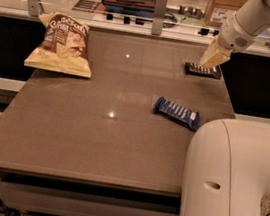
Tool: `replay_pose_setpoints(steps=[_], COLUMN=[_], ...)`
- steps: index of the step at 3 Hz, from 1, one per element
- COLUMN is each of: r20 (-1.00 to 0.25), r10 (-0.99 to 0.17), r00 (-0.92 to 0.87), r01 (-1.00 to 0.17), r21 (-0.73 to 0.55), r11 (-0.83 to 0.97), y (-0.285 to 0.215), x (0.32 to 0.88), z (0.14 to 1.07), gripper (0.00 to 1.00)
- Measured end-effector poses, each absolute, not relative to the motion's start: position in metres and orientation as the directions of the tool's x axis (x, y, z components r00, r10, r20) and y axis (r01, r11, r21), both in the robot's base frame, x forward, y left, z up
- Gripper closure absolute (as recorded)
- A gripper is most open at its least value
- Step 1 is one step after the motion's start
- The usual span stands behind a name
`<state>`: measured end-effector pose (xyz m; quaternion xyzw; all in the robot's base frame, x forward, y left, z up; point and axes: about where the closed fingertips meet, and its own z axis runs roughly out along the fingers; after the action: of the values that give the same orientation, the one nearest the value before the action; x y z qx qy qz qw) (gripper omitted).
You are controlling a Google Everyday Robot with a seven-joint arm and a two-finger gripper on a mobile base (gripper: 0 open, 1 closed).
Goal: Move rxbar chocolate near brown chip bag
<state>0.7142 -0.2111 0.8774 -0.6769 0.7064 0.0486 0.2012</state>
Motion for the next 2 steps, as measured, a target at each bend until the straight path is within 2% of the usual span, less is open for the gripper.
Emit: replay_pose_setpoints(steps=[1, 2], r20=[-0.350, -0.354], r10=[-0.937, -0.935], r00=[-0.003, -0.002], r01=[-0.976, -0.972], r21=[-0.204, -0.219], r11=[0.079, 0.085], y=[-0.2111, -0.2089], x=[0.7142, 0.7212], z=[0.8774, 0.8750], gripper=[1.00, 0.81])
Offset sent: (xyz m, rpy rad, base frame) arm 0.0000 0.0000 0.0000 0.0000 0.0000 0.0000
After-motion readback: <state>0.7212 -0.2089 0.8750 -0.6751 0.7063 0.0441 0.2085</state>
